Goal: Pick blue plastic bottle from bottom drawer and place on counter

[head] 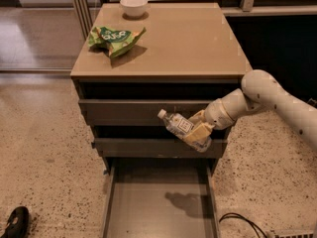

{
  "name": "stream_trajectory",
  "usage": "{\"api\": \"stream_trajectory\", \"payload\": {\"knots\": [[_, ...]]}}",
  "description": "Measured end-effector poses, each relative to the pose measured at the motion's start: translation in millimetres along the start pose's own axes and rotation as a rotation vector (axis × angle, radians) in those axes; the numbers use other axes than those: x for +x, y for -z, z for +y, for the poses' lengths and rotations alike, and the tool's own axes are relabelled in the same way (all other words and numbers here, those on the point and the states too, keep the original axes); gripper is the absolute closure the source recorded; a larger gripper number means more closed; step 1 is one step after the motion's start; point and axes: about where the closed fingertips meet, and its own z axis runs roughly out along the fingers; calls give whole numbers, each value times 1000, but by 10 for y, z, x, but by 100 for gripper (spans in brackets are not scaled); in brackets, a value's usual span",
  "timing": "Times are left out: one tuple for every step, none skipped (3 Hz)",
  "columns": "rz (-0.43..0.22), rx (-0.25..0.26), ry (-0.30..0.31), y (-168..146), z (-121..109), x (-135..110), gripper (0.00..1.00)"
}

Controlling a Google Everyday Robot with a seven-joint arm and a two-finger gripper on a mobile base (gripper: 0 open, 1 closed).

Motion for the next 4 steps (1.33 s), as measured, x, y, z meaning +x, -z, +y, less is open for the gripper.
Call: {"api": "stream_trajectory", "payload": {"knots": [[-3,9,-27,279,298,-115,100],[-15,36,-9,590,521,-325,100],[-36,86,62,964,607,-679,100],[-69,127,140,1368,527,-1105,100]]}}
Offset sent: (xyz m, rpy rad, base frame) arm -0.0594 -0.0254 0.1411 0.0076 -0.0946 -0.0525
